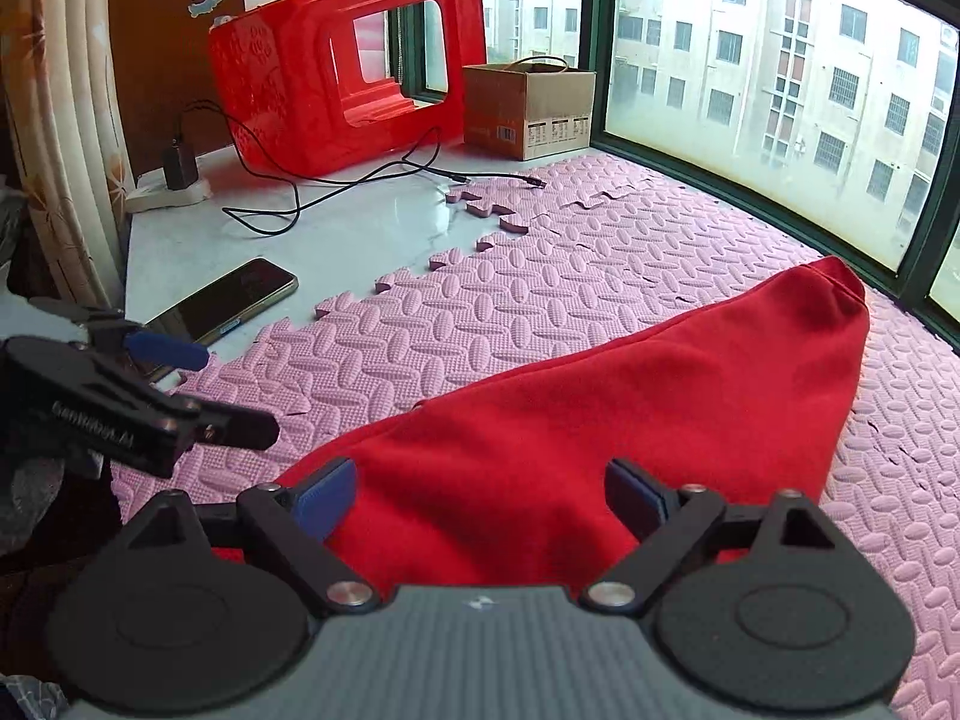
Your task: Fold clothes
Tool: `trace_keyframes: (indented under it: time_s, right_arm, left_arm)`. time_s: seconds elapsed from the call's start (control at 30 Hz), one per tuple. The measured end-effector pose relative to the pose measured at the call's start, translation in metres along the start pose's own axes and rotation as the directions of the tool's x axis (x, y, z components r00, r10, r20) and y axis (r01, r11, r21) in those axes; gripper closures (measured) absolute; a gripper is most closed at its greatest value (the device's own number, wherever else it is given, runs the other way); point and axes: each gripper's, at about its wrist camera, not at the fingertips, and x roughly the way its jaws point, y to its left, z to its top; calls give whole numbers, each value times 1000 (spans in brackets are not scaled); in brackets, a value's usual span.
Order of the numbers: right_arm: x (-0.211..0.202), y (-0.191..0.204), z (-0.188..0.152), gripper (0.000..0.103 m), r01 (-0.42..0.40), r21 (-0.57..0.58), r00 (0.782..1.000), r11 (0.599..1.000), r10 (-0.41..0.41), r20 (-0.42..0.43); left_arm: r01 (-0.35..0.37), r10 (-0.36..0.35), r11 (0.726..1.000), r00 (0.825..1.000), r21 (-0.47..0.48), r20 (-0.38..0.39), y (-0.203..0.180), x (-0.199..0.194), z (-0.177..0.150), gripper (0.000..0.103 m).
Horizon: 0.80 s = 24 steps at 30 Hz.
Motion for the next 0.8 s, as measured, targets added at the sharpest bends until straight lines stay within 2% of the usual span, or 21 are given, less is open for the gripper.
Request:
trace_keyframes:
  time_s: [0.2, 0.3, 0.57, 0.67, 0.8]
  right_arm:
    - [8, 19, -15, 11, 9, 22, 1000, 1000, -9, 7]
    - [16, 26, -22, 12, 54, -4, 999, 999, -54, 5]
    - [-30, 27, -21, 13, 60, -33, 995, 998, -56, 87]
    - [-51, 27, -31, 20, 52, -53, 997, 997, -49, 61]
    - [-60, 29, -47, 39, 38, -58, 999, 998, -38, 17]
  left_arm:
    - [-5, 5, 1000, 1000, -1, 19, -1, -5, 5, 0]
    - [3, -3, 1000, 1000, -7, 23, -3, -5, 5, 0]
    - [32, -32, 999, 999, 7, 38, -15, -11, 7, 0]
    - [52, -53, 999, 998, 17, 41, -22, -13, 6, 0]
    - [74, -75, 997, 997, 27, 30, -32, -9, 4, 0]
